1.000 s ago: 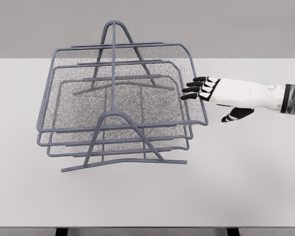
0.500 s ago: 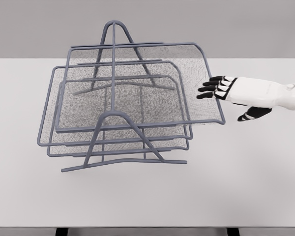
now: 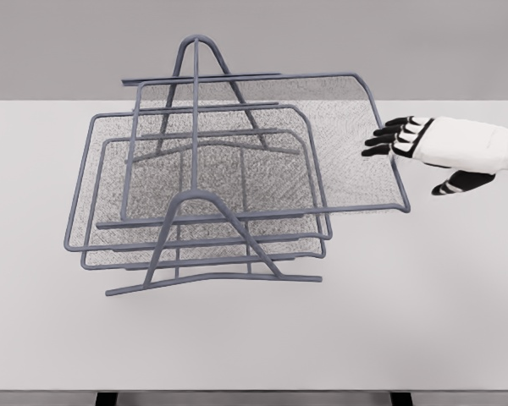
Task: Pull out the upper folder box with right arm
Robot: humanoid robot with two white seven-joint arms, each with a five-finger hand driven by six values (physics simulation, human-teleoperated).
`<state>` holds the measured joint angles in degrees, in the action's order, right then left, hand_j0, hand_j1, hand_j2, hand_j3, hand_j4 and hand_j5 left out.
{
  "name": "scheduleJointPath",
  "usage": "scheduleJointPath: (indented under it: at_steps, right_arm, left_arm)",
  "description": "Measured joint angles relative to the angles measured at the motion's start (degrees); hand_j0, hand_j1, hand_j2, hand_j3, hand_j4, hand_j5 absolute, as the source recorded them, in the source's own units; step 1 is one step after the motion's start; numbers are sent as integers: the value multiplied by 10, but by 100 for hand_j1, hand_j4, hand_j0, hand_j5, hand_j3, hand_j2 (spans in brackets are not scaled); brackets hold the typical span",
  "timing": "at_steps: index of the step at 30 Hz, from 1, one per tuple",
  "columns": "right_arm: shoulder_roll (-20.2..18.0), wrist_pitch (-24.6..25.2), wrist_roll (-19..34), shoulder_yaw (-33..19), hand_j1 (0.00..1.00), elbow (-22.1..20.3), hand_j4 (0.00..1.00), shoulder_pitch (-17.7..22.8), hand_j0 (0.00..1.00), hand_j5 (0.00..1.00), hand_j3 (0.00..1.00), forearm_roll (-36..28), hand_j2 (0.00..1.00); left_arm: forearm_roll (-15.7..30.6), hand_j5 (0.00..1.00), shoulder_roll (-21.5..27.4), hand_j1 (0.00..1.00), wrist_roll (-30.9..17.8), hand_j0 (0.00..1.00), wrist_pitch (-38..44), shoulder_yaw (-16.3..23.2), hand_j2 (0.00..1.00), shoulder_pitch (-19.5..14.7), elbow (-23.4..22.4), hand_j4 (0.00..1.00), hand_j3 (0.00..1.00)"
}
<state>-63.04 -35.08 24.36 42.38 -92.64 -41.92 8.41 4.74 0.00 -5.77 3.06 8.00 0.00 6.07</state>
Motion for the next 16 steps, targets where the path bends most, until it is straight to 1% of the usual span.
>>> scheduleJointPath:
  at_steps: [4, 7, 9, 13, 16]
  right_arm:
    - [-3, 0, -1, -26, 100, 2, 100, 5, 100, 100, 100, -19, 100]
    - [-17, 0, -1, -40, 100, 25, 100, 6, 100, 100, 100, -78, 100]
    - [-21, 0, -1, -44, 100, 35, 100, 9, 100, 100, 100, -103, 100]
    - [-23, 0, -1, -47, 100, 41, 100, 20, 100, 100, 100, -121, 100]
    - [-21, 0, -1, -48, 100, 44, 100, 21, 100, 100, 100, -125, 100]
  left_arm:
    - [0, 100, 0, 100, 0, 100, 0, 0, 100, 0, 0, 100, 100]
    - [0, 100, 0, 100, 0, 100, 0, 0, 100, 0, 0, 100, 100]
    - [0, 100, 0, 100, 0, 100, 0, 0, 100, 0, 0, 100, 100]
    - [0, 100, 0, 100, 0, 100, 0, 0, 100, 0, 0, 100, 100]
    - [0, 100, 0, 100, 0, 100, 0, 0, 100, 0, 0, 100, 100]
